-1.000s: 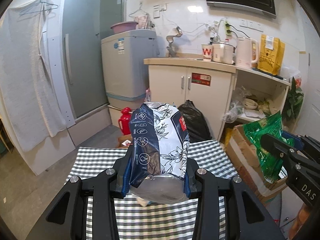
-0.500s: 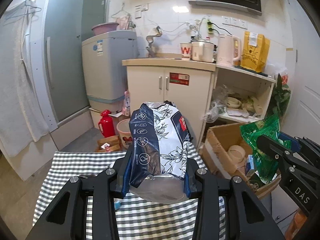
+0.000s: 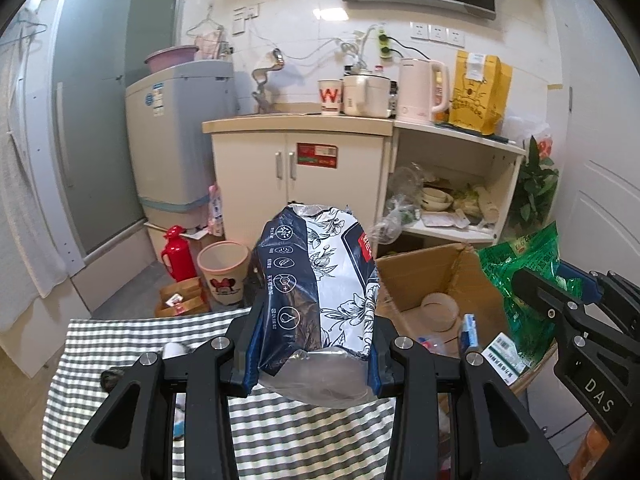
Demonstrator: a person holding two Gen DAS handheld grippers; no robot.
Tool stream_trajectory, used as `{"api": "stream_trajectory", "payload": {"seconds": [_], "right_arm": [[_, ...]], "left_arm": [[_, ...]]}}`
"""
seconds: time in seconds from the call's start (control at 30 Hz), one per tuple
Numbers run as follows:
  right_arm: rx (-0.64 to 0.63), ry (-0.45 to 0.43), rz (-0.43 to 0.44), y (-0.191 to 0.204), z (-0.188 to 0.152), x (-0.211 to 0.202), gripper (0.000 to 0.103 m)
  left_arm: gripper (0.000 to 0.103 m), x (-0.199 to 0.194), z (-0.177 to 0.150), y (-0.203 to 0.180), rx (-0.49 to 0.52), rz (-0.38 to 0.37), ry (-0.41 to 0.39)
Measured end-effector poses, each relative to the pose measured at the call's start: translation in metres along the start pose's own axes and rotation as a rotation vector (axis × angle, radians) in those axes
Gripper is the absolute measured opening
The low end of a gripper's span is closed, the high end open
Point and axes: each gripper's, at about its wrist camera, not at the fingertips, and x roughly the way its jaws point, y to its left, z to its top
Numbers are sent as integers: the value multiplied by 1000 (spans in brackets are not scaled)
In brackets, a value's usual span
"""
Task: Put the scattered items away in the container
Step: 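Lift and carry the snack bag and green packet over the cardboard box, then open both grippers to drop the snack bag and green packet into the box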
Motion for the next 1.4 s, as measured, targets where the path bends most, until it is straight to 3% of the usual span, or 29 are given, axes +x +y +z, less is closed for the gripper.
{"api": "stream_trajectory", "payload": {"seconds": [0.63, 0.77, 1.4], "right_arm": [[74, 69, -135, -70, -14, 30, 35], [90, 87, -152, -83, -20, 40, 35], [135, 207, -166, -126, -53, 90, 35]], "left_arm": [[40, 67, 6, -70, 57, -146, 82], [40, 84, 6, -81, 63, -202, 136], [40, 140, -14, -138, 152, -247, 232]]}}
